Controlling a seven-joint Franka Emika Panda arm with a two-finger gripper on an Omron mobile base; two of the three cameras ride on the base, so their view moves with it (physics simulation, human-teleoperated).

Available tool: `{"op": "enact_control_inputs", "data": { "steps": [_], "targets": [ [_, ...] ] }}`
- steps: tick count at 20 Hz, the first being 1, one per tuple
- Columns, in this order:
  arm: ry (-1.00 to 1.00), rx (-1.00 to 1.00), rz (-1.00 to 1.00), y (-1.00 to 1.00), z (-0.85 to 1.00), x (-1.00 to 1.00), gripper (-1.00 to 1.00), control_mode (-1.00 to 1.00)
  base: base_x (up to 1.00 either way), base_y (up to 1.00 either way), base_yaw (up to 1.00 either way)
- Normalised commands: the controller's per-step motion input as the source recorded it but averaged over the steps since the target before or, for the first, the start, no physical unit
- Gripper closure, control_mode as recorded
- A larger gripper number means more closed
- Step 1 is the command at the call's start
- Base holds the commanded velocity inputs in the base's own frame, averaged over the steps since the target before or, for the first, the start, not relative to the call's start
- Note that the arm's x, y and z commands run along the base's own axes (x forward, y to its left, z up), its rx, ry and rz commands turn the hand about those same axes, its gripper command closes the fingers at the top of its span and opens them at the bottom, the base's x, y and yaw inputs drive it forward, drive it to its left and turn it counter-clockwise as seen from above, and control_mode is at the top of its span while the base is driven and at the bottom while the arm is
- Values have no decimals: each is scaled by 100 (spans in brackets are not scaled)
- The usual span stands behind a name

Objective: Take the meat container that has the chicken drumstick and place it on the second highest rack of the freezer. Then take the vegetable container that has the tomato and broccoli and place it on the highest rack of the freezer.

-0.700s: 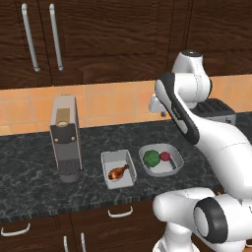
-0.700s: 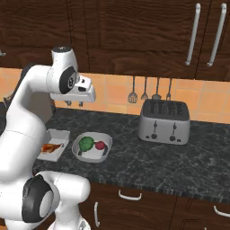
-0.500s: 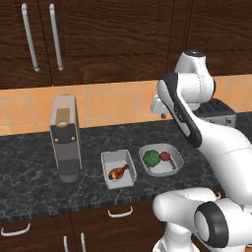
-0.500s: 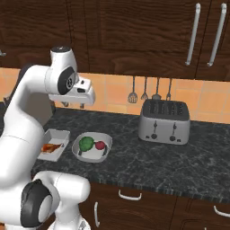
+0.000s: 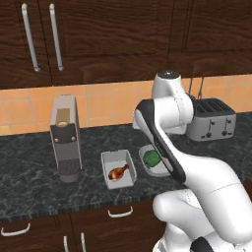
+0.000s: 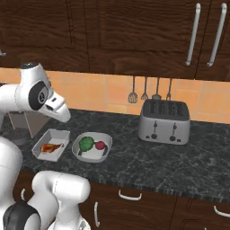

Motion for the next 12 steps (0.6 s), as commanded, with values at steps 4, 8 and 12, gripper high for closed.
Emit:
{"op": "enact_control_inputs", "data": {
  "steps": [4, 8, 12],
  "targets": [
    [2, 12, -56, 57, -31, -13, -100, -100, 0, 0, 0],
    [6, 18, -63, 45, -38, -16, -100, -100, 0, 0, 0],
    [2, 19, -68, 44, -34, -1, -100, -100, 0, 0, 0]
  ]
}}
